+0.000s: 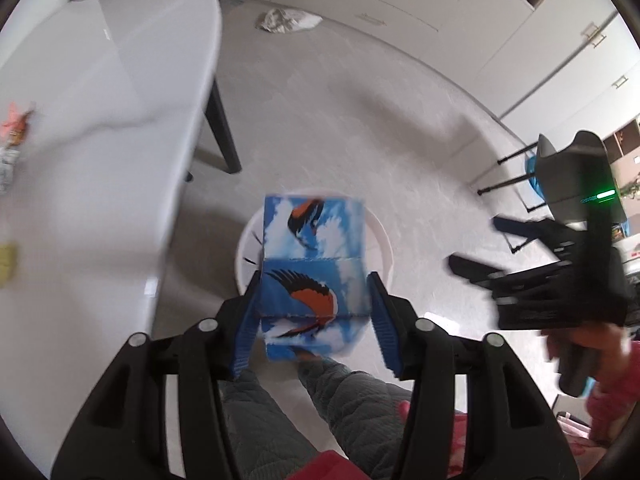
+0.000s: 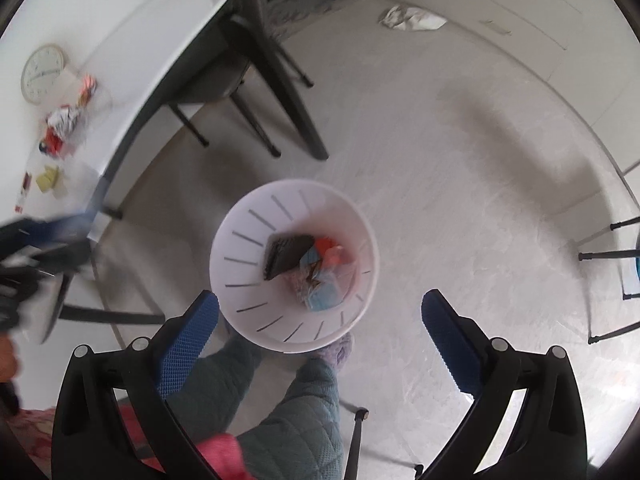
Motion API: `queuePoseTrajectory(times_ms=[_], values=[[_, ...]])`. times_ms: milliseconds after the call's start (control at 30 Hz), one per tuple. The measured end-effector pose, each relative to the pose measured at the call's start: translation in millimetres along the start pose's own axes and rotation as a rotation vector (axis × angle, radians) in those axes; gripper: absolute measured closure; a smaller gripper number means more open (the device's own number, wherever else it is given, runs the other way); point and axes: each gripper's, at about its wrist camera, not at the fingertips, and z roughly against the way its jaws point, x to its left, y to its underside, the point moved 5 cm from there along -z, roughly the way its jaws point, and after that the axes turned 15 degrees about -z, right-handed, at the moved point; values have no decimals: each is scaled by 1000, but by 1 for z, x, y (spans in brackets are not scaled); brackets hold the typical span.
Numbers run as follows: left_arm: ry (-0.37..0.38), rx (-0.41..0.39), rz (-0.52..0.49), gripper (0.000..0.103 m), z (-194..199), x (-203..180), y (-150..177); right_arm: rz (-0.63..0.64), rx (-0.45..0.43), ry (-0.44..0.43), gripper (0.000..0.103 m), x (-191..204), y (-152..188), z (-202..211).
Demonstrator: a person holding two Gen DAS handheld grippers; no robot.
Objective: Collect trash
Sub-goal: 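Carry the blue box over the bin and release it with the left tool, then return the left tool to the table and grasp the crumpled yellow paper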
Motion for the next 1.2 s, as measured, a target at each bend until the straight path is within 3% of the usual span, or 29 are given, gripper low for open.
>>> queuePoseTrajectory(times_ms=[100, 267, 367, 633, 900, 1067, 1200], values=[[3, 2, -7, 20, -18, -6, 0, -18, -23, -6, 2, -12, -2, 11], [-19, 17, -16, 18, -30, -9, -1, -29, -39, -4, 2, -22, -1, 18], [-37, -8, 4, 18, -16, -5, -4, -31, -48, -10, 2, -20, -2, 23], [-167, -137, 70, 11, 65, 24, -2, 42, -129, -72, 2, 23, -19, 65], [-326, -210, 260, 8, 135, 107, 33, 171, -207, -170, 2, 106, -39, 91], [-403, -193, 469, 8, 139, 179, 65, 236, -216, -201, 2, 150, -44, 89], [-442, -125, 619, 13, 120, 235, 87, 265, -202, -211, 2, 179, -40, 84]])
